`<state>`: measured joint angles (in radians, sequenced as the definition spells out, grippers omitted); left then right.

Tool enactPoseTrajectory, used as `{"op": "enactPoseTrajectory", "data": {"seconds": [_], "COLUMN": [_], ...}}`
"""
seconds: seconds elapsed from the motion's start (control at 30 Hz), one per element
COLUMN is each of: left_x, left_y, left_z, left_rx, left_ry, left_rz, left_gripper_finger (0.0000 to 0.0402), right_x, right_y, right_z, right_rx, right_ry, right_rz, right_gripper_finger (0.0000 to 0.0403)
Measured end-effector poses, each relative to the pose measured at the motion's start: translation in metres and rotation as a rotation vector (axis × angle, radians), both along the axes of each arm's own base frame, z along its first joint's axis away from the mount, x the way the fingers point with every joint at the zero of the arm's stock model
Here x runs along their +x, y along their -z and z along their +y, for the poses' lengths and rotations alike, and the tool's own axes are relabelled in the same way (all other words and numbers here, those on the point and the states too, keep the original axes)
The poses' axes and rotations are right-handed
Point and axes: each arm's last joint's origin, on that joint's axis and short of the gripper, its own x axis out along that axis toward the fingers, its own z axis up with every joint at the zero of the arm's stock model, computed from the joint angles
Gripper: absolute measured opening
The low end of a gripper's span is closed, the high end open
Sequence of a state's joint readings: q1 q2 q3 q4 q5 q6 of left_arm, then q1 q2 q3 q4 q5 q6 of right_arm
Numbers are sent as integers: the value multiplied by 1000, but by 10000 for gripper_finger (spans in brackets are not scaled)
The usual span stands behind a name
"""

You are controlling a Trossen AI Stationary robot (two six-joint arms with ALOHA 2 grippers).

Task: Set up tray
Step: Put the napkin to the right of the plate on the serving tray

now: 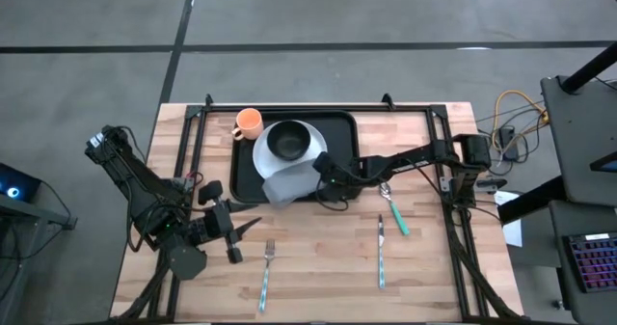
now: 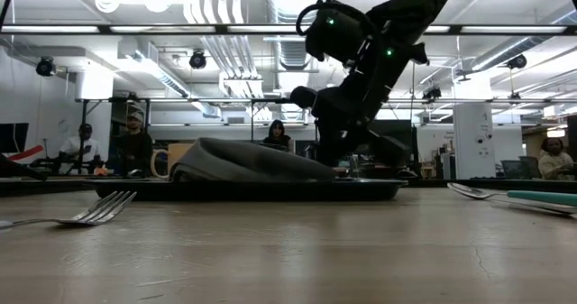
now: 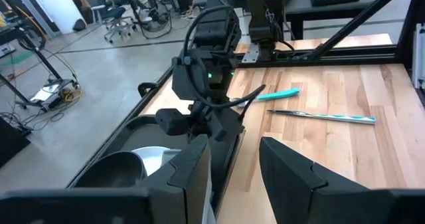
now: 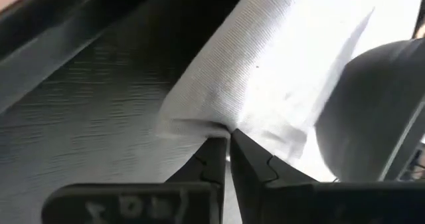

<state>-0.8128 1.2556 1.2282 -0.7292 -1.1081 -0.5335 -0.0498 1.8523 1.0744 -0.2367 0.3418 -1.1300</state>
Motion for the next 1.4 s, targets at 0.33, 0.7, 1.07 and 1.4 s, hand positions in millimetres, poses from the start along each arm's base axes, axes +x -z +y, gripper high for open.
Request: {"op": "enactPoseTrajectory", "data": {"seconds": [0.33,0.7,1.07,1.4], "left_x": [0,0,0,0], "left_y": [0,0,0,0], "left_z": [0,0,0,0], "left_rx": [-4,12,15,15], "left_ry": [6,14,16,16], "left_rz": [4,13,14,14], "left_gripper_finger": [117,117,117,117], "right_x": [0,2,1,2], "right_y": [-4,-23,-13,-10], "right_z": [-6,9,21,26], "right_rx": [-22,88,252,257], "right_ry": [80,236,328,378], "right_rz": [-4,52,-36,-101], "right_gripper_finger": [102,155,155,170]}}
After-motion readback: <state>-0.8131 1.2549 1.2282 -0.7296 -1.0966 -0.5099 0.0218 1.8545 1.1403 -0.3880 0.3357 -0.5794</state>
